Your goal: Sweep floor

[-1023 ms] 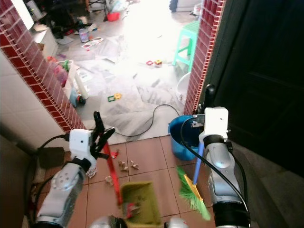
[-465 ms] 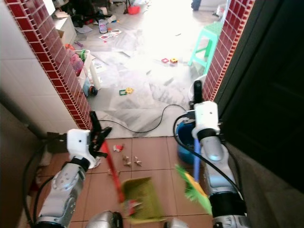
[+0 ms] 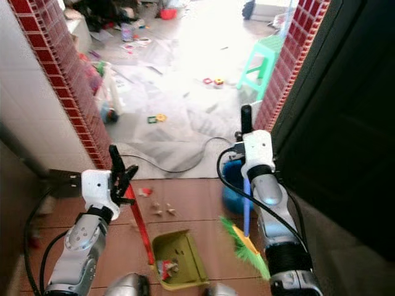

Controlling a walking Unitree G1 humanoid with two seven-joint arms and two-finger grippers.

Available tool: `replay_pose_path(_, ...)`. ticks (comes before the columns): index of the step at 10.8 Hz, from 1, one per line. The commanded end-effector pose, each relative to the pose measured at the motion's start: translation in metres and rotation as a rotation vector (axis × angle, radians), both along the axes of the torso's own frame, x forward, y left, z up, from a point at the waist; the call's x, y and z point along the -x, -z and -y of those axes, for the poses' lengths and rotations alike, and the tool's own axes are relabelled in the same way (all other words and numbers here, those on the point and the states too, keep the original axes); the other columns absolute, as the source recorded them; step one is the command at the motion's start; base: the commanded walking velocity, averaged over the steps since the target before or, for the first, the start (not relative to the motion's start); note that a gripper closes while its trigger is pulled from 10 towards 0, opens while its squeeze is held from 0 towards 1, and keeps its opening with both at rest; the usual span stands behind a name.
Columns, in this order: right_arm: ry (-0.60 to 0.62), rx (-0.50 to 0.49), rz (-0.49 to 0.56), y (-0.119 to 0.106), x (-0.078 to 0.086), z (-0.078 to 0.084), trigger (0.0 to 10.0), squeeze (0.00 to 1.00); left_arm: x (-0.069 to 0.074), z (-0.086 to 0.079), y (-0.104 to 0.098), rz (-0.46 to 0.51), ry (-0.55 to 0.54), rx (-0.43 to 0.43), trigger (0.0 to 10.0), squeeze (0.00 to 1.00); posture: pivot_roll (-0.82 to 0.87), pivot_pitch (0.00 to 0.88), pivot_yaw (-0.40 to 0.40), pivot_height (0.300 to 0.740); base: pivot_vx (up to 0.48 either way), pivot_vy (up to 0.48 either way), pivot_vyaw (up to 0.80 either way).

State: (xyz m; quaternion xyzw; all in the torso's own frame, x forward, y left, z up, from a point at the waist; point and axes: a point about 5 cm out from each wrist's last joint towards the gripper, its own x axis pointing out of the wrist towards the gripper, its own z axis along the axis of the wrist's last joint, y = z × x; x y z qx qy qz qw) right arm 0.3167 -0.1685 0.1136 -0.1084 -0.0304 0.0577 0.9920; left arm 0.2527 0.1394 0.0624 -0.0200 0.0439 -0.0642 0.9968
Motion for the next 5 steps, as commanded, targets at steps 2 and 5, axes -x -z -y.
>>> replay_pose_path(2,-0.024,0.017,0.07,-0.016,-0.008,-0.003,10.0,0.0,-0.006,0.002,-0.012,0.065,-0.019,0.018,10.0,0.0,-0.02,0.0,-0.082,0.74,0.0,0.0,0.0)
replay_pose_path(5,0.074,-0.014,0.081,-0.009,-0.004,0.009,10.0,0.0,-0.01,0.004,-0.004,0.034,0.036,0.007,10.0,0.0,-0.06,0.0,0.009,0.74,0.0,0.0,0.0)
